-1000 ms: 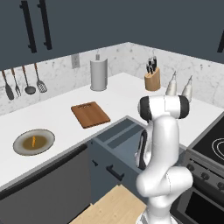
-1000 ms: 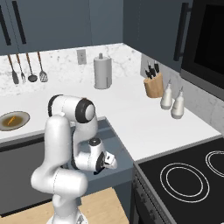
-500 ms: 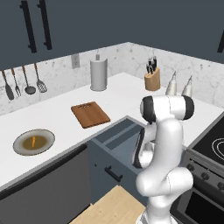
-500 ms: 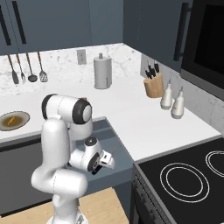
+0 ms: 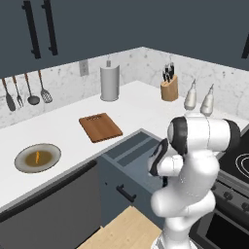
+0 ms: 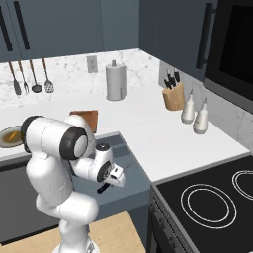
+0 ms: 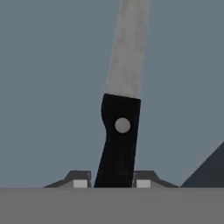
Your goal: Pick up the knife from the drawer and place it on the cutting board. Then place the meat from the plate to the cutting board.
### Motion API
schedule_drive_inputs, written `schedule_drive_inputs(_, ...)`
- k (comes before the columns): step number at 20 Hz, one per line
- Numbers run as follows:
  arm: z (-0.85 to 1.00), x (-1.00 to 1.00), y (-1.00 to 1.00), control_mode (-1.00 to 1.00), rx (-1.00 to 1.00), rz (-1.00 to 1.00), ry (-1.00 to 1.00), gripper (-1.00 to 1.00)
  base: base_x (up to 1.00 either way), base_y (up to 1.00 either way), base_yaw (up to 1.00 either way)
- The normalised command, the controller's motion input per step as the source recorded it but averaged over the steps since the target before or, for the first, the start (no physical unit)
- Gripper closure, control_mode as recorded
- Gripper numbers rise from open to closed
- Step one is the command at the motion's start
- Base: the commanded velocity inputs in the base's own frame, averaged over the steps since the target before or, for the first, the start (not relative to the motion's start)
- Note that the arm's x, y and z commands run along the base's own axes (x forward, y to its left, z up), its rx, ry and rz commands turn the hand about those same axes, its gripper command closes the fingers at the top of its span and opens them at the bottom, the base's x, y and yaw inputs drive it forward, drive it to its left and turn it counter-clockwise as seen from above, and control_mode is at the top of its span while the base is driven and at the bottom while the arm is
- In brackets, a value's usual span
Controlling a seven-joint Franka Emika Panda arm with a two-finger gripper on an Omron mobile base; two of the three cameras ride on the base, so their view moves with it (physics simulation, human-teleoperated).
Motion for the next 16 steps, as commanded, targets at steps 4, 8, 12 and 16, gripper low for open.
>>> schedule_drive_inputs(4, 0.99, 0.01, 0.02, -1.00, 0.00, 0.00, 0.33, 1.00, 0.00, 0.00, 0.00)
schedule_drive_inputs(8, 1.00, 0.00, 0.35, -1.00, 0.00, 0.00, 0.52, 1.00, 0.00, 0.00, 0.00)
schedule_drive_inputs(12, 0.99, 0.00, 0.25, -1.00, 0.00, 0.00, 0.56, 1.00, 0.00, 0.00, 0.00)
schedule_drive_inputs(16, 1.00, 0.00, 0.01, -1.00, 0.00, 0.00, 0.36, 1.00, 0.00, 0.00, 0.00)
